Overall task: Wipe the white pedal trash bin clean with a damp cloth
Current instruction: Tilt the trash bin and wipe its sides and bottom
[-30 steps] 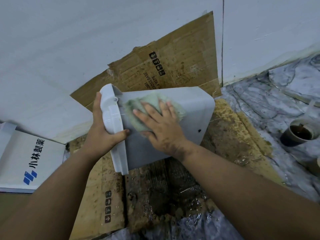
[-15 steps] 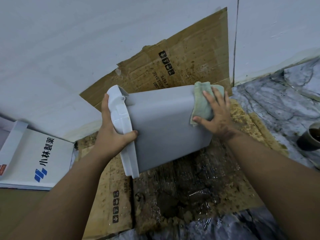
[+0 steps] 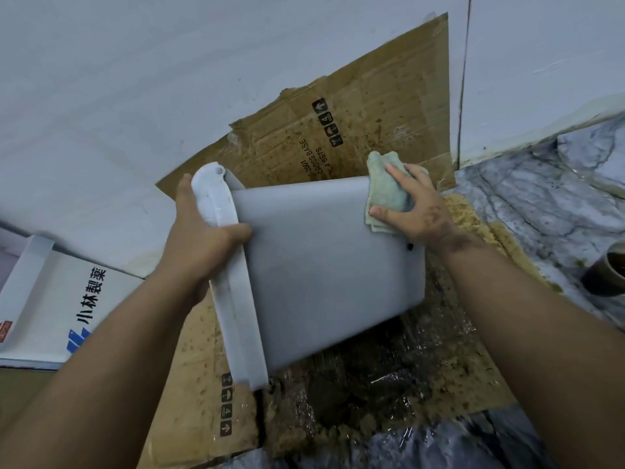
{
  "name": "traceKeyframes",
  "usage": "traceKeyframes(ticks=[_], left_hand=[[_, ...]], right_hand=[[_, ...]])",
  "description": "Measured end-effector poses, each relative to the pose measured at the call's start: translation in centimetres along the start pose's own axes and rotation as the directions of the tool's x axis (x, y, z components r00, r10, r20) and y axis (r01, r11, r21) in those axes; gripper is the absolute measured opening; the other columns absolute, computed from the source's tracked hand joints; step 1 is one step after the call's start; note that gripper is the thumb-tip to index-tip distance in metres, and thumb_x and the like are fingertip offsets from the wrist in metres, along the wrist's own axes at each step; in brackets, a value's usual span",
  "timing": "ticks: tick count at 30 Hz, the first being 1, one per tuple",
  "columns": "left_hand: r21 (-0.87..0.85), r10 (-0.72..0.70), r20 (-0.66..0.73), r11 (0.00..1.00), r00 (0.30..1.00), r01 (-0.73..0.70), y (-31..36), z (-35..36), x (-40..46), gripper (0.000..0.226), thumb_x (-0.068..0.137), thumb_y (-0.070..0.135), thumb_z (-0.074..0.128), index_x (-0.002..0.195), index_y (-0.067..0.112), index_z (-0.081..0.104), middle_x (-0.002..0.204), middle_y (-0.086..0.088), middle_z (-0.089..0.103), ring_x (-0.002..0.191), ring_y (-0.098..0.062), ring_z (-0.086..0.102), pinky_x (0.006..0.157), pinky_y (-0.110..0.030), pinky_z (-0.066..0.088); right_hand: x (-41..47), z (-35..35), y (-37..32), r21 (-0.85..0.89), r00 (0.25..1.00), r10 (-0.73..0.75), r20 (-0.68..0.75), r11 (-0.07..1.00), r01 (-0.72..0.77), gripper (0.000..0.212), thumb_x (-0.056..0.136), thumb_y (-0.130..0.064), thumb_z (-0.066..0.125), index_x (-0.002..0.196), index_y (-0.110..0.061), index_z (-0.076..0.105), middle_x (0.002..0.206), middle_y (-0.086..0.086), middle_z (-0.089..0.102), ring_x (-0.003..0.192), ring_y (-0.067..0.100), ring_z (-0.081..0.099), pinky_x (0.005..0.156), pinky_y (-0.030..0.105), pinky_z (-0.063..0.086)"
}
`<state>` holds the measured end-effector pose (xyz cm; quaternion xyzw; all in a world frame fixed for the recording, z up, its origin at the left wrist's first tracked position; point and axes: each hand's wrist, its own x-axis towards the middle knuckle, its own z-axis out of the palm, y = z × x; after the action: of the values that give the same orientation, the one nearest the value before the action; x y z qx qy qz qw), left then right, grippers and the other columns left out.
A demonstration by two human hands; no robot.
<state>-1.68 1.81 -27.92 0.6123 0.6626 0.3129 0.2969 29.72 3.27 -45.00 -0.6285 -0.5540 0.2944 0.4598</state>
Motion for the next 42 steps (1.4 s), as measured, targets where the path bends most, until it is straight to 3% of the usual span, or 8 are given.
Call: traceKeyframes(ticks=[5, 9, 14, 22, 30, 34, 39, 42], left_hand=[[0.086, -0.112, 0.051, 0.990, 0.992, 0.108, -0.2, 1.8, -1.2, 0.108, 0.059, 0.030, 0.071, 0.151, 0.043, 0.017, 0.136, -0.002, 0.045, 0.110, -0.029, 0.054, 0.079, -0.047, 0.057], [0.087, -0.130, 0.048, 0.988, 0.990, 0.126, -0.7, 2.8, -1.2, 0.106, 0.071, 0.021, 0.072, 0.154, 0.043, 0.009, 0.141, -0.005, 0.043, 0.115, -0.031, 0.052, 0.075, -0.040, 0.052], [0.083, -0.182, 0.052, 0.981, 0.982, 0.177, -0.1, 3.0, -0.6, 0.113, 0.071, 0.028, 0.073, 0.155, 0.046, -0.001, 0.148, -0.007, 0.038, 0.115, -0.034, 0.053, 0.075, -0.041, 0.053], [0.170, -0.094, 0.154, 0.983, 0.983, 0.068, 0.2, 2.7, -0.9, 0.126, 0.079, 0.043, 0.083, 0.157, 0.041, -0.016, 0.168, 0.001, 0.011, 0.149, -0.030, 0.026, 0.112, -0.048, 0.034], [0.455, -0.014, 0.204, 0.887, 0.979, -0.082, 0.2, 3.4, -1.8, 0.126, 0.071, 0.081, 0.060, 0.150, 0.043, -0.031, 0.167, -0.017, 0.005, 0.149, -0.046, 0.016, 0.118, -0.061, 0.022], [0.506, 0.052, 0.208, 0.849, 0.977, -0.153, 0.0, 4.3, -2.3, 0.111, 0.069, 0.091, 0.030, 0.152, 0.044, -0.027, 0.168, -0.017, -0.005, 0.152, -0.044, 0.006, 0.117, -0.057, 0.017], [0.516, 0.123, 0.199, 0.830, 0.972, -0.211, -0.3, 5.0, -3.2, 0.077, 0.092, 0.075, 0.023, 0.150, 0.054, -0.022, 0.170, -0.002, -0.010, 0.149, -0.042, 0.013, 0.114, -0.056, 0.021], [0.466, 0.183, 0.207, 0.845, 0.961, -0.262, -0.6, 5.8, -3.9, 0.072, 0.092, 0.076, 0.019, 0.149, 0.057, -0.021, 0.170, 0.002, -0.013, 0.152, -0.036, 0.003, 0.117, -0.056, 0.015]], right_hand=[[-2.0, 1.0, 2.5, -0.010, 0.988, 0.067, 0.137, 0.998, -0.066, 0.092, 0.075, -0.061, 0.072, 0.153, -0.029, 0.036, 0.161, 0.002, 0.022, 0.148, 0.023, 0.023, 0.121, 0.036, 0.021], [-3.6, 3.2, 4.2, -0.096, 0.993, 0.104, 0.057, 0.991, -0.098, 0.088, 0.082, -0.067, 0.053, 0.157, -0.037, 0.018, 0.166, -0.002, 0.007, 0.148, 0.033, 0.016, 0.119, 0.048, 0.017], [-6.2, 5.5, 5.5, -0.091, 0.976, 0.217, 0.027, 0.973, -0.214, 0.081, 0.099, -0.051, 0.045, 0.159, -0.024, -0.002, 0.166, 0.012, -0.010, 0.153, 0.033, -0.002, 0.121, 0.047, 0.007], [-13.4, 9.1, 6.1, 0.056, 0.922, 0.382, -0.059, 0.924, -0.379, 0.083, 0.096, -0.059, 0.031, 0.158, -0.021, -0.009, 0.165, 0.020, -0.012, 0.152, 0.039, -0.011, 0.120, 0.049, -0.001], [-9.8, 9.1, -1.9, 0.029, 0.999, -0.040, -0.007, 0.999, 0.041, 0.075, 0.098, -0.057, 0.027, 0.159, -0.024, -0.002, 0.167, -0.004, -0.002, 0.154, 0.016, -0.004, 0.125, 0.045, 0.006], [-7.6, 8.4, -7.6, 0.198, 0.983, -0.181, 0.028, 0.965, 0.172, 0.064, 0.104, -0.036, 0.037, 0.159, -0.022, 0.007, 0.165, -0.009, 0.011, 0.153, 0.005, 0.010, 0.123, 0.026, 0.015], [-6.1, 5.7, -10.5, 0.590, 0.989, 0.084, -0.125, 0.807, 0.006, 0.053, 0.108, -0.025, 0.037, 0.158, -0.023, 0.019, 0.147, -0.026, 0.030, 0.121, -0.029, 0.037, 0.104, 0.008, 0.039], [-5.4, 4.4, -11.4, 0.668, 0.965, 0.148, -0.218, 0.743, 0.037, 0.047, 0.108, -0.026, 0.035, 0.155, -0.021, 0.030, 0.155, -0.013, 0.035, 0.131, -0.013, 0.042, 0.109, 0.017, 0.041]])
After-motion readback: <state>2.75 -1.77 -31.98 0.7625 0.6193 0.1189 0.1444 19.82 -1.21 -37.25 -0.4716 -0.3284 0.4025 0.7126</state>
